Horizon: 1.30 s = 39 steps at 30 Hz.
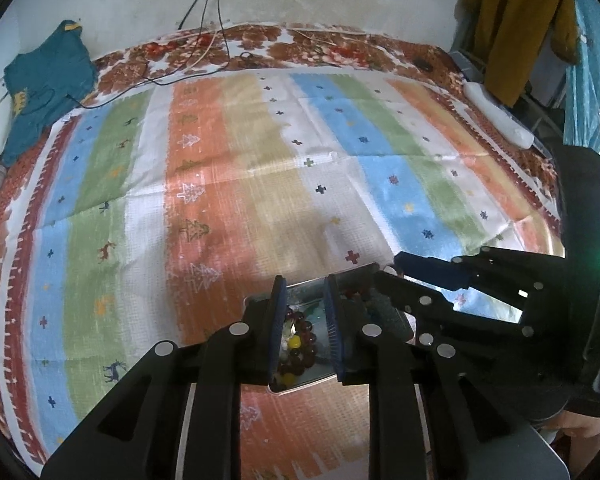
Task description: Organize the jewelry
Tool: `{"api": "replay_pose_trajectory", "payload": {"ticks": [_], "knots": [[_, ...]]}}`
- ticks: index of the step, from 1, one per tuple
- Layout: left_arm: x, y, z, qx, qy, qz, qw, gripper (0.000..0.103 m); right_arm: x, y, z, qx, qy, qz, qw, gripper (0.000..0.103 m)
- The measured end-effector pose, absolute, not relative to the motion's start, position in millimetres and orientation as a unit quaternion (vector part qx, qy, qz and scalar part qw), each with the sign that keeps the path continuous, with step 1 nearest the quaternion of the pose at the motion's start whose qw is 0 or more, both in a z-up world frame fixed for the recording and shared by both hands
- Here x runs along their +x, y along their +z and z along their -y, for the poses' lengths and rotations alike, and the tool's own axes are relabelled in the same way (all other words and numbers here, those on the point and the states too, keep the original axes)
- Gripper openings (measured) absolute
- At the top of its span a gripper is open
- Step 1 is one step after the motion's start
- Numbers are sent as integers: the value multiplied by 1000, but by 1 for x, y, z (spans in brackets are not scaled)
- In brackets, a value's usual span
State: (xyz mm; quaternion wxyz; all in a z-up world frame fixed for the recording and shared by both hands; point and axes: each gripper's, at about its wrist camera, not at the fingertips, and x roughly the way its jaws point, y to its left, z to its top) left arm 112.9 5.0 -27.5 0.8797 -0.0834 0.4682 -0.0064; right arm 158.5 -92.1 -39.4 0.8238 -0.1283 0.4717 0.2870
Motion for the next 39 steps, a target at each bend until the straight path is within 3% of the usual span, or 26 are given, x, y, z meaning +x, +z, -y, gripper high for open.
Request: {"api": "replay_pose_trajectory", "payload": {"ticks": [8, 13, 17, 20, 23, 28, 33, 39], "knots": [[102, -27, -9, -89, 8, -468, 879, 29, 147, -36, 101, -129, 281, -467, 828, 37], [90, -26, -10, -88, 6, -467, 880, 35, 136, -31, 110, -126, 282, -460, 832, 49], [80, -26, -8, -81, 6, -467, 880, 39, 129, -30, 115, -127, 286, -460, 831, 51], [72, -26, -6, -75, 5, -465, 882, 46, 124, -27, 120, -126, 283, -457, 833, 56], [64, -24, -6, -81, -2, -461, 884, 54, 116, -21, 124, -125, 287, -447, 838, 68], [54, -22, -4, -76, 5, -452, 889, 68, 104, -18, 132, -120, 291, -439, 842, 73], [44, -23, -3, -80, 5, -451, 889, 77, 96, -15, 135, -120, 299, -433, 842, 74], [31, -20, -3, -87, 6, -438, 895, 88, 84, -10, 140, -120, 304, -420, 847, 82]]}}
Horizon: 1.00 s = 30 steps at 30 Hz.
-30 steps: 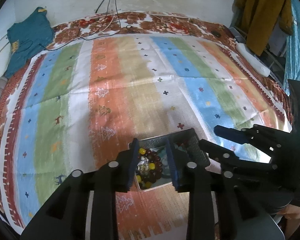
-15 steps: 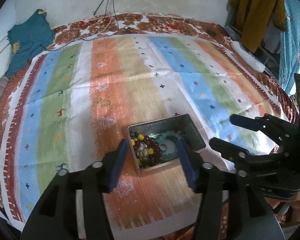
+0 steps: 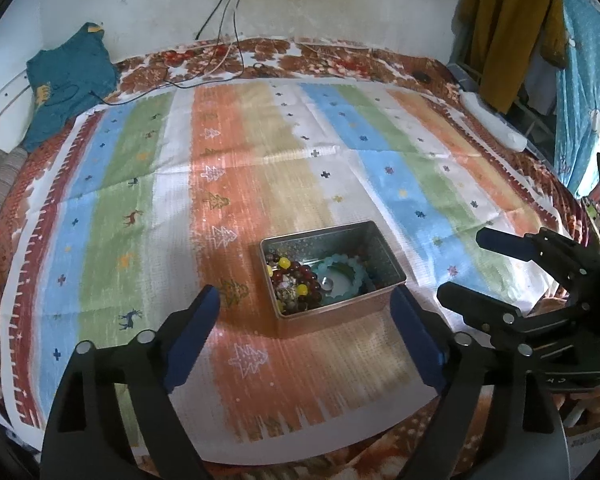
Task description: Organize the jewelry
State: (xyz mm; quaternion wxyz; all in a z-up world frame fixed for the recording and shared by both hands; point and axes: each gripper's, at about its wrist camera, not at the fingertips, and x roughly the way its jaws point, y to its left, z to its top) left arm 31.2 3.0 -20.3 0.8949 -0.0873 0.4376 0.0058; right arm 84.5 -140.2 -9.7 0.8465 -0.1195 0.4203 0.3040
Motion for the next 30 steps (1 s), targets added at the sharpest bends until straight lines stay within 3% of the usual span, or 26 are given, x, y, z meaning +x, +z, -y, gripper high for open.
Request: {"api": "replay_pose_trajectory", "payload": {"ticks": [9, 30], "knots": [[9, -19, 6, -82, 5, -422, 903, 97, 72, -3, 150, -117, 290, -407, 858, 96], [-8, -9, 13, -54, 24, -390, 919, 97, 56, 4, 157, -116, 287, -385, 869, 97]]}}
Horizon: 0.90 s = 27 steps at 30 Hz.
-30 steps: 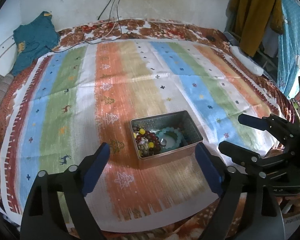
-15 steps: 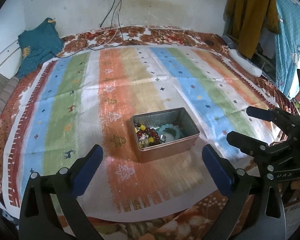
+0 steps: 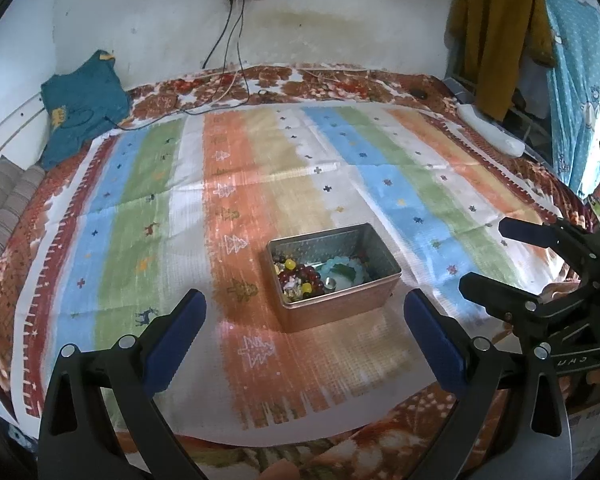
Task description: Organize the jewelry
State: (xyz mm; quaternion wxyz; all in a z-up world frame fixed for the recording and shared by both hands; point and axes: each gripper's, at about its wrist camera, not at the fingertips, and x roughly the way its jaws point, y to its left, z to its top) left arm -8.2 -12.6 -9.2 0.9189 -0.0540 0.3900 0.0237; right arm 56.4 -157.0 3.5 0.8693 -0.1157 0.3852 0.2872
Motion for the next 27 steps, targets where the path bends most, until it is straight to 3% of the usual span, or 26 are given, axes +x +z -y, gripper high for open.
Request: {"api": "replay_pose_trajectory", "payload": {"ticks": [27], "knots": [[-16, -3, 17, -55, 12, -361, 931, 97, 45, 12, 167, -96, 282, -365, 882, 97]]}}
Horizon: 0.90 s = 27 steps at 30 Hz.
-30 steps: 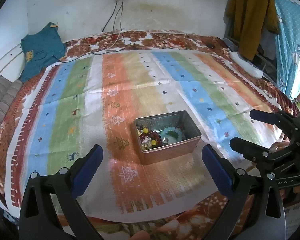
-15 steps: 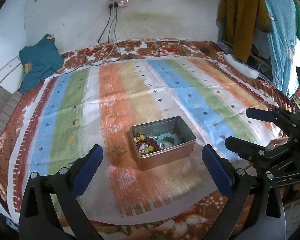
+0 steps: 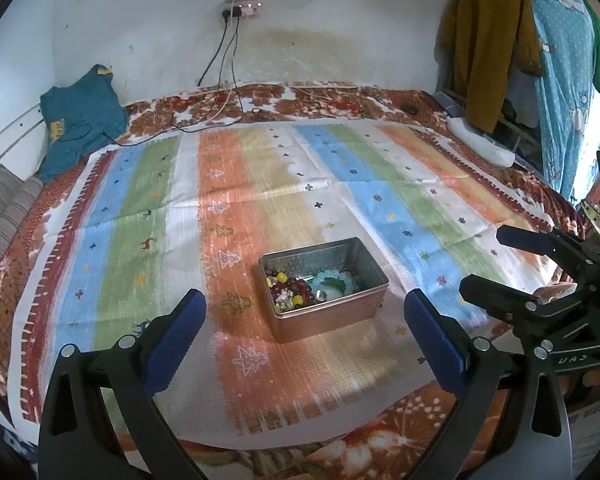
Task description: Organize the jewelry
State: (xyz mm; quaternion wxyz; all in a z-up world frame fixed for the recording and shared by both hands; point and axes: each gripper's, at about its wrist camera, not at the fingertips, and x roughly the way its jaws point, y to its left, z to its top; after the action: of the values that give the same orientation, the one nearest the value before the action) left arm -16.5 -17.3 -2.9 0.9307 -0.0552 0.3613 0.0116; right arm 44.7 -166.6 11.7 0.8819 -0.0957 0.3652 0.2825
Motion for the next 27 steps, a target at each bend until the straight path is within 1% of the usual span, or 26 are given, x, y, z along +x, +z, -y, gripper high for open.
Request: {"api": "replay_pose_trajectory", "payload": {"ticks": [27], "knots": [[-19, 0, 23, -50, 13, -354, 934, 97, 41, 15, 173, -88, 289, -360, 883, 97]]}}
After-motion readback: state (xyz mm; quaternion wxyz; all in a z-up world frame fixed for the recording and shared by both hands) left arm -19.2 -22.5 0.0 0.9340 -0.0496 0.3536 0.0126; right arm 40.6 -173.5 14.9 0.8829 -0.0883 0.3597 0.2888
